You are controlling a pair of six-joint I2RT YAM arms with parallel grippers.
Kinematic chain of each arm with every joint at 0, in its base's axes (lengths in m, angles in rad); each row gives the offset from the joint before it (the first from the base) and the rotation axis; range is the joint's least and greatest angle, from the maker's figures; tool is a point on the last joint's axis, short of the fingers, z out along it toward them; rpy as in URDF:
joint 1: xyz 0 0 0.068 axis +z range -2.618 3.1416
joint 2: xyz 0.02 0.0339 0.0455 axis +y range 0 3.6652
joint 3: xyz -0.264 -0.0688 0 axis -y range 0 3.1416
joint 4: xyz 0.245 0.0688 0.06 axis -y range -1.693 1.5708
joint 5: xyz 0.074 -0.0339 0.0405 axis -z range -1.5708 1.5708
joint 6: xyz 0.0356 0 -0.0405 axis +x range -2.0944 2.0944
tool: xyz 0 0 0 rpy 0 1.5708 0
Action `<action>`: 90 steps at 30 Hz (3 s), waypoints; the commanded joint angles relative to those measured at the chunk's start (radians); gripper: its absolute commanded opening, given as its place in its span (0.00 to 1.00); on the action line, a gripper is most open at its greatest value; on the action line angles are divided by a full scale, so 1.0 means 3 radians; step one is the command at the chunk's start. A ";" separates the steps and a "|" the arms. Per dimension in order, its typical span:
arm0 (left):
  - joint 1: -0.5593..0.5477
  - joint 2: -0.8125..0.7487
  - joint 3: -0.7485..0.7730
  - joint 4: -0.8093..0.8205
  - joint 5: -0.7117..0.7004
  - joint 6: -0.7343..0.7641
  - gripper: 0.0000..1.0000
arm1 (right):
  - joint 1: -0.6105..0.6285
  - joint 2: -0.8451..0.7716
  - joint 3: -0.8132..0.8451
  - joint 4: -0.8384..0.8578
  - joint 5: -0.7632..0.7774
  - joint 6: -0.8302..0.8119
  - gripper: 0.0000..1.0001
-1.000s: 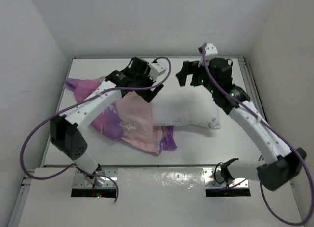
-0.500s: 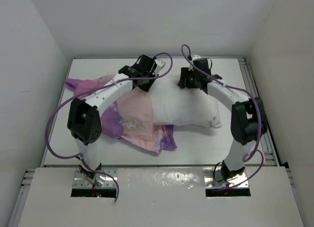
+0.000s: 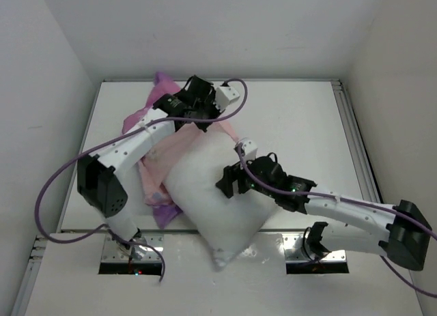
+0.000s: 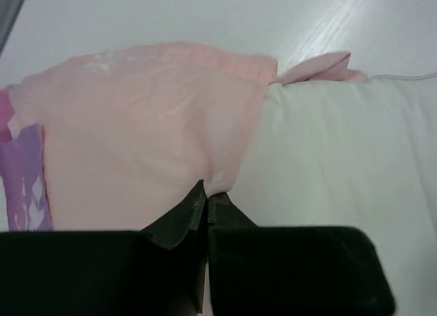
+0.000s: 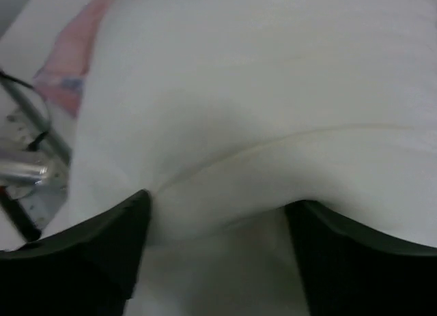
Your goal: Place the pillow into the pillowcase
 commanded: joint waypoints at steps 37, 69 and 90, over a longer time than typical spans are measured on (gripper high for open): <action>-0.0312 -0.0499 0.1003 -0.0832 0.2194 0.0680 0.00 | -0.0134 0.0266 0.0826 0.2697 0.1171 -0.0129 0.00; 0.1258 -0.0760 -0.1242 0.0334 0.0747 0.0082 0.38 | -0.2663 0.0025 0.1439 -0.2365 -0.1050 0.0198 0.43; 0.1084 0.0406 -0.1903 0.1286 0.0843 -0.0082 0.68 | -0.2798 0.1520 -0.0156 -0.0314 -0.1574 0.0423 0.28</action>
